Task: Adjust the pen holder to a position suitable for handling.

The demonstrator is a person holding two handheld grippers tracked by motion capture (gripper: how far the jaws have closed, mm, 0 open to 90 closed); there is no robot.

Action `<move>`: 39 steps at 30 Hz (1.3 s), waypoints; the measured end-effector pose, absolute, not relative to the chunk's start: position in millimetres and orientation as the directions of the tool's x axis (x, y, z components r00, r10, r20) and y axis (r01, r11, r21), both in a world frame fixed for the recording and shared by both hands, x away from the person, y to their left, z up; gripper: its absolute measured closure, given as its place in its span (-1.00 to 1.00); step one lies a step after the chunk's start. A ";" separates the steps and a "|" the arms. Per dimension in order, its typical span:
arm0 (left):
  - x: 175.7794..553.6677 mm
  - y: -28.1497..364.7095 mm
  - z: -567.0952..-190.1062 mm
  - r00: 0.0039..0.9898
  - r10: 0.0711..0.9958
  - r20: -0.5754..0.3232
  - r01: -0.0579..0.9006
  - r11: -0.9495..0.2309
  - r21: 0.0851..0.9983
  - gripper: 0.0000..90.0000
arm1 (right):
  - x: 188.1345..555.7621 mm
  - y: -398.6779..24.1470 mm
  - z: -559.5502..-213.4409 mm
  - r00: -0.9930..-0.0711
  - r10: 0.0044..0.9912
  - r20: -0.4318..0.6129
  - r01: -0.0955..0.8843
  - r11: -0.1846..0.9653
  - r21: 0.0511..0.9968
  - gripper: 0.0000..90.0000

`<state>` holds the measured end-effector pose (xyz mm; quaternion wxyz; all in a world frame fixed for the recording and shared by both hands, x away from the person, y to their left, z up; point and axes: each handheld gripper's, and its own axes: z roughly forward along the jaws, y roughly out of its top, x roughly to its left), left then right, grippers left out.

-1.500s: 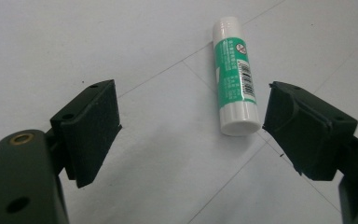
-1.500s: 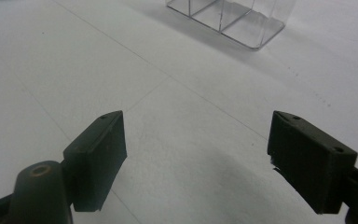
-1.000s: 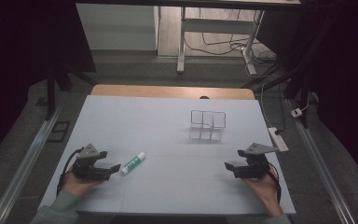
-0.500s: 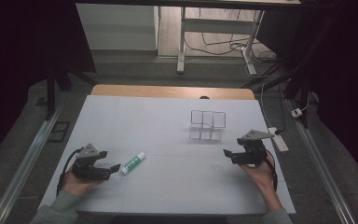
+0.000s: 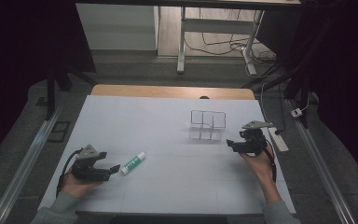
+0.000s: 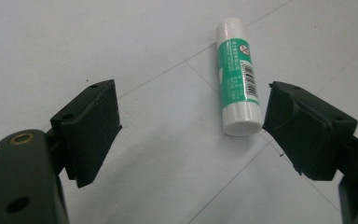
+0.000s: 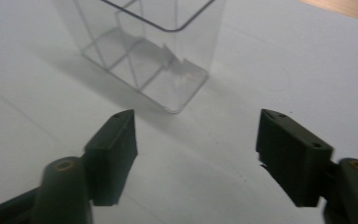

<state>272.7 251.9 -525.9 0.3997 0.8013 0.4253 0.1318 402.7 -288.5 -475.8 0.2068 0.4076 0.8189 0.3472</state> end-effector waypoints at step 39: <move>274.1 250.1 -527.6 0.606 0.786 -0.121 0.581 -0.333 0.743 -0.59 | 449.9 -262.1 -495.4 -0.558 0.825 -0.090 0.552 0.450 0.702 1.00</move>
